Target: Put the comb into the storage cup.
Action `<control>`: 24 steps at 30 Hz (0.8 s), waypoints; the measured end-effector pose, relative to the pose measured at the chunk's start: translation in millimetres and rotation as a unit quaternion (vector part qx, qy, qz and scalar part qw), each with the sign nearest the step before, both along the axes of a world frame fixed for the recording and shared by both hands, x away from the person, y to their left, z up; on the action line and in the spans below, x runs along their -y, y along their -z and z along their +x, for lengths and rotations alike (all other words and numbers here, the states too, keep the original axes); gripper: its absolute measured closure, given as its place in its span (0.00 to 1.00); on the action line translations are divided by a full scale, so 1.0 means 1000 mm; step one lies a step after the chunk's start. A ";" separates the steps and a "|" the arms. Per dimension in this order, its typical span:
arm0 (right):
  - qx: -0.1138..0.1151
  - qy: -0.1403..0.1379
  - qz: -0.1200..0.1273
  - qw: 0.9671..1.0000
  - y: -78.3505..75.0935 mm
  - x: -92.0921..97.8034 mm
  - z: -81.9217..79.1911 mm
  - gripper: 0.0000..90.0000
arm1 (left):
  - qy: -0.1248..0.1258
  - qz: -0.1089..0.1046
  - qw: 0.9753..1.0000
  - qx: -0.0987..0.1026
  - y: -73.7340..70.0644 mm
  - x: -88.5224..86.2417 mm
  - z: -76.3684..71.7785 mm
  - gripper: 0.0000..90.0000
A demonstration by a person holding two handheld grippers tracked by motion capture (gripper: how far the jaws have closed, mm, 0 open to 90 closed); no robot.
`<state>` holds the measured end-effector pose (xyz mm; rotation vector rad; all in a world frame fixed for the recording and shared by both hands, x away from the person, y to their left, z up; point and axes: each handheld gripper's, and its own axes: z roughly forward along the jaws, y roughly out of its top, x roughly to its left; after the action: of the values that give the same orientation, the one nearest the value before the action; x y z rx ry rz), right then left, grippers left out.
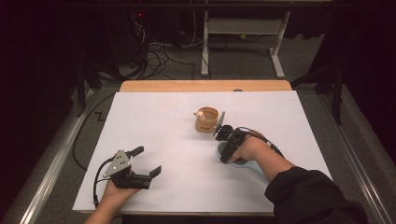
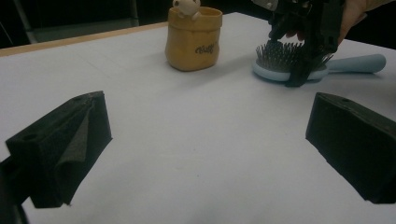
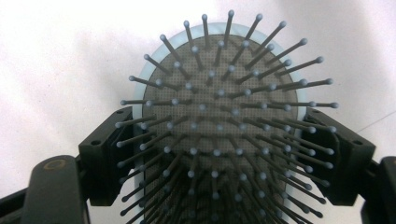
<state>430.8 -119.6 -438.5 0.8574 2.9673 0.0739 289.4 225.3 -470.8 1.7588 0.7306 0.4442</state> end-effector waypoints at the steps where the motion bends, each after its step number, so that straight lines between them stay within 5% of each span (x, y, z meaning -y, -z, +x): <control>1: 0.000 0.000 0.000 1.000 0.000 0.000 0.000 0.22 | 0.000 0.000 1.000 0.000 0.000 0.000 0.000 0.01; 24: 0.001 0.003 0.002 1.000 -0.008 -0.004 -0.002 0.23 | 0.007 0.002 1.000 0.000 0.001 0.001 -0.002 0.02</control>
<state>428.3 -115.5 -430.7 0.8656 2.9639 0.0792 287.8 224.5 -471.6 1.7678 0.7174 0.4361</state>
